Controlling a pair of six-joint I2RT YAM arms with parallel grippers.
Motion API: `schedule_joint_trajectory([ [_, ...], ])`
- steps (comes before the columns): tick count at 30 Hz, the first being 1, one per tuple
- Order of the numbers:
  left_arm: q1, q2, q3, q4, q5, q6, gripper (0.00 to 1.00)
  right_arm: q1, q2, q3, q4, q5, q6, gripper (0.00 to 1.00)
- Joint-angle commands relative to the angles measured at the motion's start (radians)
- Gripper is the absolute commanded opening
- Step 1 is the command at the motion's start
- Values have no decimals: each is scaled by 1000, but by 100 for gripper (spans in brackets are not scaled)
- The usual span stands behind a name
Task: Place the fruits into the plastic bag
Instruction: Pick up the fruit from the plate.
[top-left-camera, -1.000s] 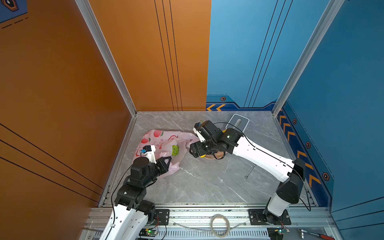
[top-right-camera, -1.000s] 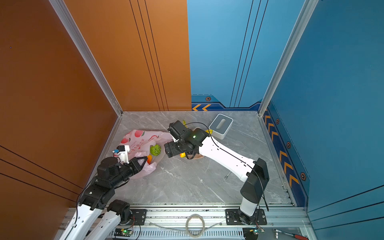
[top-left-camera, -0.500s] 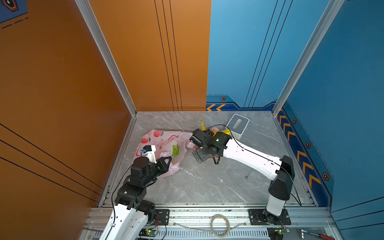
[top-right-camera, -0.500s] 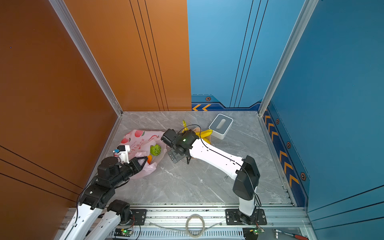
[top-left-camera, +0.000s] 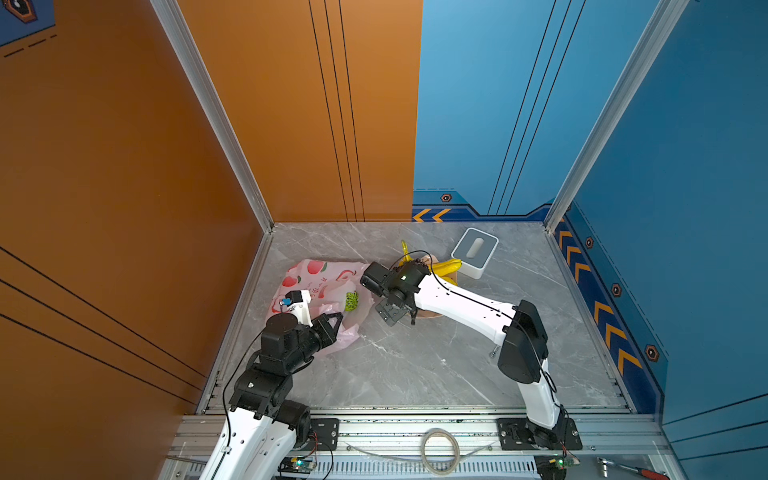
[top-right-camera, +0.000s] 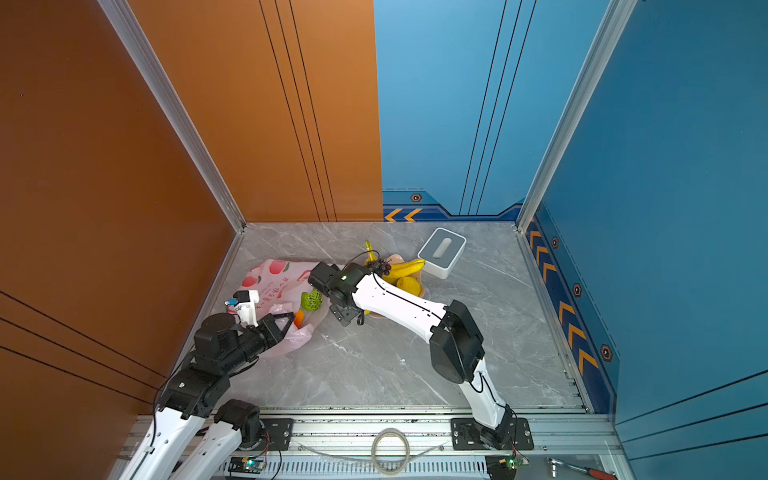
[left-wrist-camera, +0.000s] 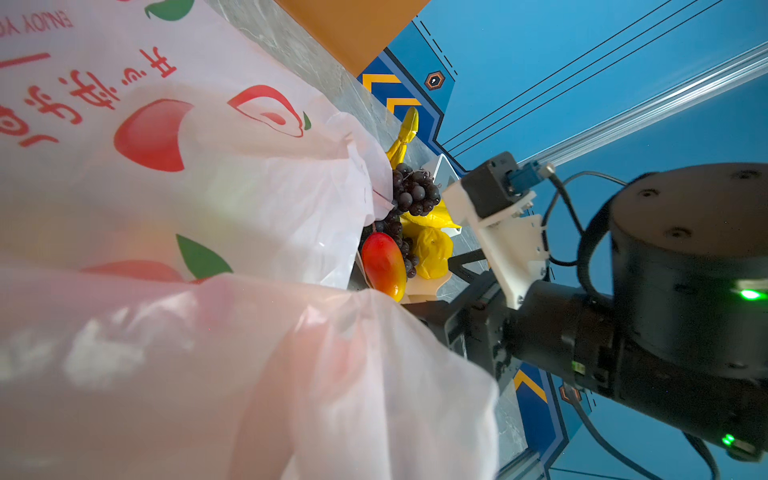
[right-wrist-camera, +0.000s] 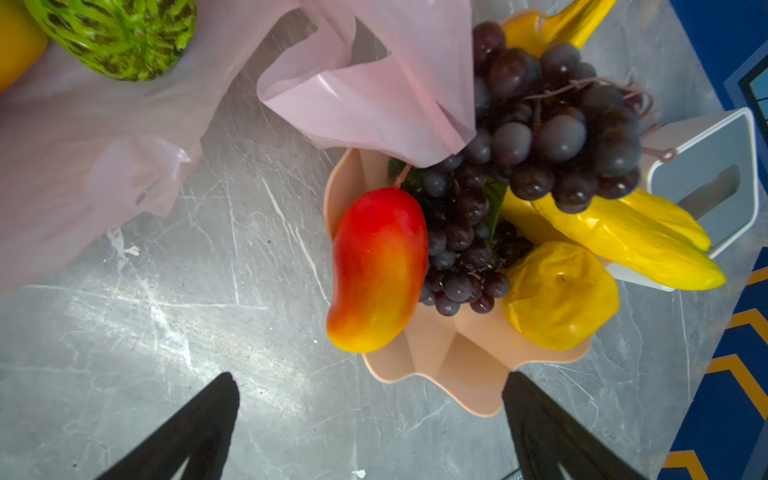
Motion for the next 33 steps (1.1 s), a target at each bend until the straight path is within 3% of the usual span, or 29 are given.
schedule_joint_trajectory([
  [1, 11, -6, -3, -3, 25, 10, 0, -22, 42, 53, -34, -27, -7, 93],
  [8, 19, -13, -3, -16, 30, 13, 0, -72, 66, 48, -3, -107, 30, 78],
  [33, 42, -41, -11, -37, 38, 14, 0, -150, 73, -66, 113, -271, 87, 64],
])
